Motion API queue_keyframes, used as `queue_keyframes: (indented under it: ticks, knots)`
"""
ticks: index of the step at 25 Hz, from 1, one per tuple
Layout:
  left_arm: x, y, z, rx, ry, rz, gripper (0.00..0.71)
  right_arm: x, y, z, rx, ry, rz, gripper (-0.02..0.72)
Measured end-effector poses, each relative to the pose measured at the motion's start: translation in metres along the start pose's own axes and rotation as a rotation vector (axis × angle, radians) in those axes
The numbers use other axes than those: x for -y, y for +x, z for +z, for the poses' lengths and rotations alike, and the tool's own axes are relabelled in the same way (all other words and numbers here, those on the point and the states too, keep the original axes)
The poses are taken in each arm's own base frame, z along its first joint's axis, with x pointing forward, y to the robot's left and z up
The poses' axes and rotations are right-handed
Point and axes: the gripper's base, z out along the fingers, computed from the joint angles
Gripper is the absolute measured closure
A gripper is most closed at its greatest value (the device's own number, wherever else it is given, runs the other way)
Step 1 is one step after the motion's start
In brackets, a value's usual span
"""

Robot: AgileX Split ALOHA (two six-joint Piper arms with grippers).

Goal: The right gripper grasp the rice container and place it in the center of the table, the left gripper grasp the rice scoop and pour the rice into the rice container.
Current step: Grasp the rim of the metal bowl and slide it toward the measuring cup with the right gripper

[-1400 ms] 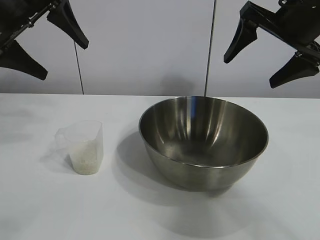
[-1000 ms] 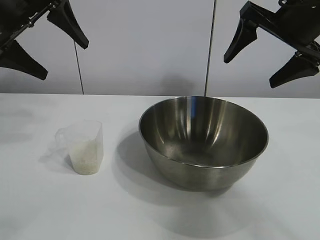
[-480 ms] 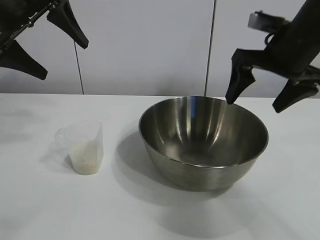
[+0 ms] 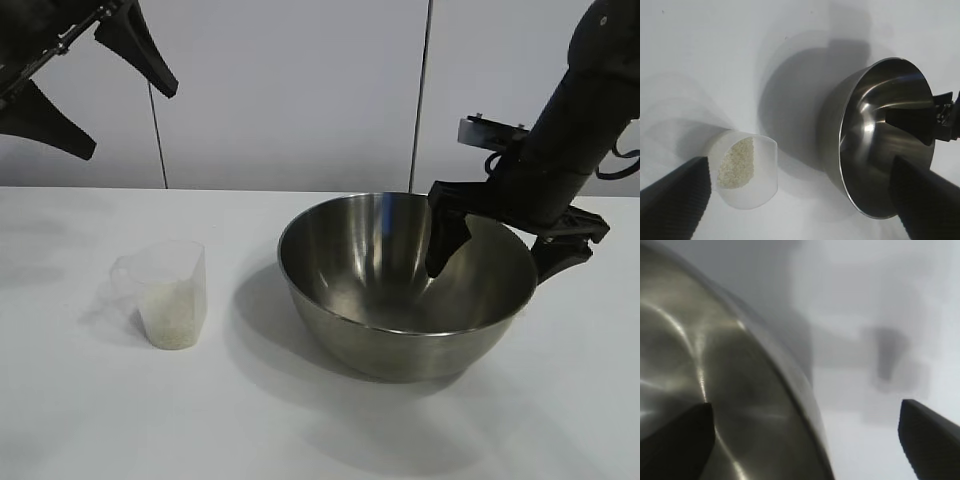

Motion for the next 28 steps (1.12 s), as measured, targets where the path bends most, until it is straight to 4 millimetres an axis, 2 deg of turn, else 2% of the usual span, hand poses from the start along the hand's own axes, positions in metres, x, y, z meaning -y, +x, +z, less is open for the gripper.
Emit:
queue_keyframes:
  ticks: [3, 6, 11, 17, 19, 25, 28]
  knots:
    - [0.0, 0.0, 0.0, 0.0, 0.0, 0.0, 0.016, 0.0, 0.001, 0.0, -0.01, -0.003, 0.009, 0.65]
    - [0.0, 0.0, 0.0, 0.0, 0.0, 0.0, 0.016, -0.001, 0.002, 0.0, -0.019, -0.008, 0.012, 0.685]
    - [0.0, 0.0, 0.0, 0.0, 0.0, 0.0, 0.016, -0.004, 0.002, 0.0, -0.023, -0.041, 0.029, 0.692]
    - [0.0, 0.0, 0.0, 0.0, 0.0, 0.0, 0.016, -0.016, -0.002, -0.028, 0.039, -0.11, 0.036, 0.692]
    - [0.0, 0.0, 0.0, 0.0, 0.0, 0.0, 0.016, -0.021, -0.003, -0.03, 0.047, -0.121, 0.026, 0.692]
    - [0.0, 0.0, 0.0, 0.001, 0.0, 0.0, 0.016, -0.054, 0.006, -0.015, 0.0, -0.119, -0.084, 0.692]
    - [0.0, 0.0, 0.0, 0.001, 0.0, 0.0, 0.016, -0.063, 0.01, -0.007, -0.018, -0.101, -0.109, 0.692]
